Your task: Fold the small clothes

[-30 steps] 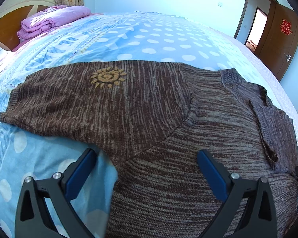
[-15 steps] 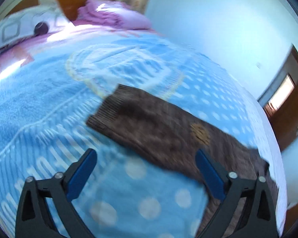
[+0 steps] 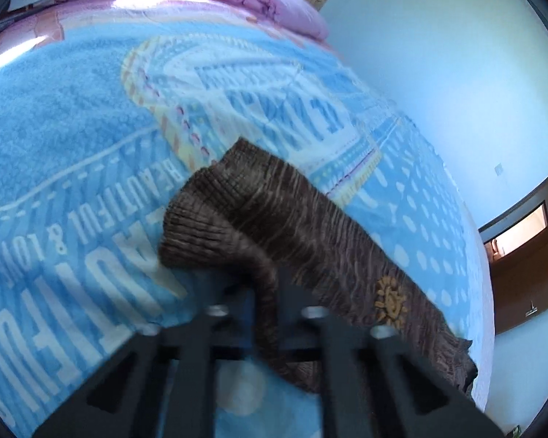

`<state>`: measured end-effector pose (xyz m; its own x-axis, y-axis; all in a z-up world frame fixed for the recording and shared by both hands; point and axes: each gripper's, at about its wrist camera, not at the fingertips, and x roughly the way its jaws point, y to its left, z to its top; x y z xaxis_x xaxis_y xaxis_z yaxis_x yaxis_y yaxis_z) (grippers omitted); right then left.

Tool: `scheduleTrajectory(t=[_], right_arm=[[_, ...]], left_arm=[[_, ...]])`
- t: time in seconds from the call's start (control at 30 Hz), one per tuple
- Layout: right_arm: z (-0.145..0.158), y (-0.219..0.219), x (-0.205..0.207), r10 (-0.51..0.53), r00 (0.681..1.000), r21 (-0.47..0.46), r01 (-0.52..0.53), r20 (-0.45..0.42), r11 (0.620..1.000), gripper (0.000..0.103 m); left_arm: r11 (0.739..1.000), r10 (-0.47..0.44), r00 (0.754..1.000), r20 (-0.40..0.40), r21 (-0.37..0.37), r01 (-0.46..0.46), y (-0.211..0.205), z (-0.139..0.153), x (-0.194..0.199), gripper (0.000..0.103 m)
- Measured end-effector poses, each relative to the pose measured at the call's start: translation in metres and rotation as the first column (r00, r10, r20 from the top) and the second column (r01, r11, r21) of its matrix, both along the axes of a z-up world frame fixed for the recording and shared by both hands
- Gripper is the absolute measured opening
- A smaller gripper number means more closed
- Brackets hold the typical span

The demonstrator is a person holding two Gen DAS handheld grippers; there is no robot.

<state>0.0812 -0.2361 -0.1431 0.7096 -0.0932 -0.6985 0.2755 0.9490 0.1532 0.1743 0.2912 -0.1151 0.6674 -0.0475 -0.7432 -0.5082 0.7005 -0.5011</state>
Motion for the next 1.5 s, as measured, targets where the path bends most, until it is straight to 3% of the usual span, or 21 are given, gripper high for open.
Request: scheduleTrajectory(t=[0.07, 0.2, 0.27, 0.33, 0.4, 0.43, 0.5, 0.63, 0.73, 0.8, 0.93, 1.03, 1.1, 1.13, 1.2, 1.23, 1.3, 1.37, 1.43, 1.5], right_arm=[[-0.001, 0.0, 0.0, 0.001, 1.0, 0.003, -0.001, 0.001, 1.0, 0.016], [-0.001, -0.001, 0.0, 0.002, 1.0, 0.009, -0.002, 0.004, 1.0, 0.016], [-0.001, -0.001, 0.0, 0.001, 1.0, 0.011, -0.001, 0.005, 1.0, 0.016], [-0.001, -0.001, -0.001, 0.001, 1.0, 0.015, -0.002, 0.007, 1.0, 0.016], [-0.001, -0.001, -0.001, 0.001, 1.0, 0.017, -0.001, 0.009, 1.0, 0.016], [-0.001, -0.001, -0.001, 0.001, 1.0, 0.018, -0.001, 0.009, 1.0, 0.016], [-0.001, -0.002, -0.001, 0.001, 1.0, 0.019, -0.001, 0.01, 1.0, 0.016], [-0.001, -0.002, -0.002, 0.002, 1.0, 0.025, -0.002, 0.012, 1.0, 0.016], [-0.001, -0.002, -0.002, 0.002, 1.0, 0.028, -0.002, 0.014, 1.0, 0.016], [-0.001, -0.002, -0.002, 0.002, 1.0, 0.028, -0.002, 0.014, 1.0, 0.016], [-0.001, -0.001, -0.003, 0.001, 1.0, 0.02, -0.001, 0.01, 1.0, 0.016], [0.001, 0.001, -0.001, 0.002, 1.0, 0.004, -0.002, -0.001, 1.0, 0.017], [0.005, 0.003, 0.0, 0.001, 1.0, -0.005, -0.001, -0.001, 1.0, 0.017], [0.01, 0.006, 0.0, 0.01, 1.0, 0.003, -0.01, 0.013, 1.0, 0.022], [0.021, 0.015, 0.001, 0.054, 0.997, 0.06, -0.057, 0.063, 0.997, 0.037], [0.028, 0.023, 0.004, 0.083, 0.992, 0.095, -0.092, 0.095, 0.991, 0.045], [0.042, 0.047, 0.018, 0.157, 0.978, 0.138, -0.176, 0.14, 0.975, 0.05], [0.053, 0.073, 0.036, 0.232, 0.96, 0.148, -0.256, 0.158, 0.955, 0.05], [0.061, 0.099, 0.052, 0.288, 0.943, 0.143, -0.312, 0.168, 0.939, 0.05], [0.069, 0.133, 0.071, 0.374, 0.911, 0.137, -0.398, 0.174, 0.907, 0.05]], left_arm=[[1.0, 0.006, 1.0, 0.025, 0.0, -0.006, 0.002, 0.0, 0.0, 0.008], [0.991, -0.02, 1.0, 0.023, 0.134, 0.017, -0.014, 0.012, 0.005, 0.007], [0.979, -0.079, 0.995, 0.053, 0.194, 0.067, -0.034, 0.025, 0.012, 0.007], [0.95, -0.178, 0.978, 0.105, 0.277, 0.143, -0.07, 0.046, 0.013, 0.007], [0.897, -0.292, 0.946, 0.138, 0.383, 0.221, -0.112, 0.064, 0.011, 0.007], [0.855, -0.359, 0.922, 0.147, 0.447, 0.262, -0.139, 0.073, 0.007, 0.007], [0.749, -0.508, 0.849, 0.147, 0.561, 0.351, -0.201, 0.084, -0.006, 0.007], [0.593, -0.666, 0.745, 0.037, 0.633, 0.498, -0.288, 0.061, -0.022, 0.007], [0.522, -0.705, 0.705, -0.074, 0.619, 0.587, -0.319, 0.032, -0.023, 0.007], [0.496, -0.706, 0.695, -0.137, 0.604, 0.623, -0.324, 0.021, -0.018, 0.007], [0.534, -0.706, 0.694, -0.14, 0.538, 0.652, -0.313, 0.016, -0.007, 0.011], [0.581, -0.719, 0.691, -0.079, 0.478, 0.659, -0.299, 0.019, -0.008, 0.013], [0.617, -0.718, 0.696, -0.024, 0.443, 0.651, -0.293, 0.025, -0.018, 0.02], [0.639, -0.707, 0.707, 0.001, 0.43, 0.638, -0.285, 0.028, -0.024, 0.029], [0.695, -0.65, 0.76, 0.019, 0.419, 0.584, -0.266, 0.03, -0.035, 0.09], [0.731, -0.61, 0.792, 0.035, 0.412, 0.545, -0.253, 0.03, -0.04, 0.097], [0.809, -0.511, 0.854, 0.095, 0.389, 0.441, -0.223, 0.031, -0.052, 0.099], [0.852, -0.438, 0.894, 0.09, 0.36, 0.382, -0.203, 0.024, -0.05, 0.099], [0.901, -0.373, 0.926, 0.051, 0.257, 0.349, -0.184, 0.008, -0.04, 0.099], [0.931, -0.335, 0.942, 0.03, 0.162, 0.326, -0.172, -0.005, -0.032, 0.098]])
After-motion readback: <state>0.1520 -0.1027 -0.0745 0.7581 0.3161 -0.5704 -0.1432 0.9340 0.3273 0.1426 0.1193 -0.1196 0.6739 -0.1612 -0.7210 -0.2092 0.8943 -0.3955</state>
